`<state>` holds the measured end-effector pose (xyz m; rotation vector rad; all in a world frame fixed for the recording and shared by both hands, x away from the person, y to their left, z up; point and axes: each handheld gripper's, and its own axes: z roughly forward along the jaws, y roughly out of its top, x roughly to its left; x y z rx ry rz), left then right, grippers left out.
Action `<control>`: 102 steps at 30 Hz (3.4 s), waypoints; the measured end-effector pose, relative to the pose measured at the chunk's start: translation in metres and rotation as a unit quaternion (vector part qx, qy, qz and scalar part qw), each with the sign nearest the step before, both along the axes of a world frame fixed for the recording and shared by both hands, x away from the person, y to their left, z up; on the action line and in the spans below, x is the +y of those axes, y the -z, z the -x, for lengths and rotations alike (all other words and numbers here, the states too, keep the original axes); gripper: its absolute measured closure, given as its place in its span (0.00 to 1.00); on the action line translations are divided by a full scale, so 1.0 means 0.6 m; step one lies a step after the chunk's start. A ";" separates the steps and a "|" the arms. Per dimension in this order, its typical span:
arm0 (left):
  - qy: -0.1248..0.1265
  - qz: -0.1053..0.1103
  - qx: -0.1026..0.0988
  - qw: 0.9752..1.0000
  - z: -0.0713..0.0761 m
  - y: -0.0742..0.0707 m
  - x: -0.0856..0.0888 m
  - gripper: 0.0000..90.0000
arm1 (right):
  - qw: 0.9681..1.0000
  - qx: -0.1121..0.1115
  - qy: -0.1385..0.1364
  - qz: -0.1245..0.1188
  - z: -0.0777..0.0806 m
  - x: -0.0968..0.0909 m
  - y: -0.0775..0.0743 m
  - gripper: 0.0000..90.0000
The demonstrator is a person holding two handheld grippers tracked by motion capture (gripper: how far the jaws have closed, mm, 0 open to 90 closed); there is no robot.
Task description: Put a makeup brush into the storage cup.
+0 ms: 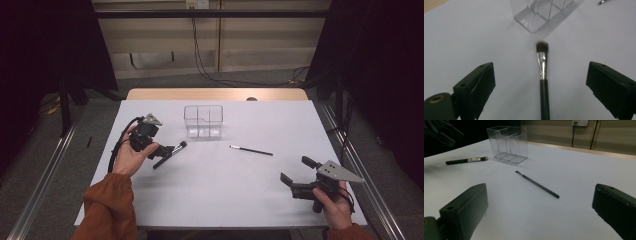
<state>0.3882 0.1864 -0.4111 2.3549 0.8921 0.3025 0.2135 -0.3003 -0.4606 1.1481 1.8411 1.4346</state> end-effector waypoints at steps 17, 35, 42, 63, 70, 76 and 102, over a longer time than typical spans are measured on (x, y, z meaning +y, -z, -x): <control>0.018 -0.075 0.097 0.992 -0.010 0.020 -0.001 0.06 | 1.000 0.002 -0.001 0.002 0.000 0.000 0.001 0.00; 0.048 -0.150 0.154 0.976 -0.011 0.047 -0.015 0.18 | 1.000 0.004 -0.001 0.001 0.000 0.001 0.001 0.00; 0.044 -0.162 0.170 0.971 -0.015 0.054 -0.019 0.32 | 1.000 0.003 -0.002 0.003 -0.001 0.001 0.001 0.00; 0.046 -0.177 0.171 0.968 -0.018 0.057 -0.022 0.78 | 1.000 0.006 -0.003 0.006 -0.001 0.002 0.002 0.00; 0.049 -0.180 0.168 0.968 -0.018 0.057 -0.025 0.87 | 1.000 0.011 -0.006 0.007 -0.002 0.003 0.003 0.00; 0.049 -0.166 0.166 0.971 -0.017 0.058 -0.018 0.88 | 1.000 0.013 -0.006 0.008 -0.001 0.002 0.004 0.00; 0.025 -0.086 0.137 0.987 0.002 0.050 0.011 0.89 | 1.000 0.013 -0.004 0.007 -0.002 0.003 0.003 0.00</control>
